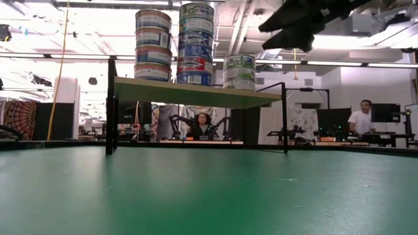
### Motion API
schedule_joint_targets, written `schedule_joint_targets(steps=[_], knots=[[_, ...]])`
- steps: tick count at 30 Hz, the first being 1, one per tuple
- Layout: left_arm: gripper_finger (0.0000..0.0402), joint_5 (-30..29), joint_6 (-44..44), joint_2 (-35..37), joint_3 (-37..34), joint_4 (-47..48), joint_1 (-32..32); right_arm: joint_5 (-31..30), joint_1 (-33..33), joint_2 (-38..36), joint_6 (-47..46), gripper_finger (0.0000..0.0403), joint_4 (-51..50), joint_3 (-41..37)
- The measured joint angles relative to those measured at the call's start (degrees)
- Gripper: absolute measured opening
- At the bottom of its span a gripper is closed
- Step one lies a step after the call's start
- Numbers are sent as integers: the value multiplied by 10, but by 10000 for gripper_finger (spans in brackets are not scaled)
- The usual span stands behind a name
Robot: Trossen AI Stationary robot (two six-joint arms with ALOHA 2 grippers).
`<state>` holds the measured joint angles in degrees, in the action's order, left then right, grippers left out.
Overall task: Stack canned seafood by type on shelf
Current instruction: Stack the blue pink tuna can on top of the blue pink tuna can on the shelf
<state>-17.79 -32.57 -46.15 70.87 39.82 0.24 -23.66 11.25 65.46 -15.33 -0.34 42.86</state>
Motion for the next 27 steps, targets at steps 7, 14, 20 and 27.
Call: schedule_joint_targets(steps=[7, 14, 20, 27], knots=[[186, 132, 5, -18, 0, -35, 119, 16, -13, -16, 13, 292, 49, -19], [186, 233, 16, -45, 0, -59, 202, 28, -14, -16, 32, 292, 70, -19], [186, 227, 30, -45, 0, -33, 204, 29, -16, -16, 38, 292, 68, -19], [196, 226, 19, -45, 0, -23, 204, 29, -16, -16, 38, 292, 68, -19]])
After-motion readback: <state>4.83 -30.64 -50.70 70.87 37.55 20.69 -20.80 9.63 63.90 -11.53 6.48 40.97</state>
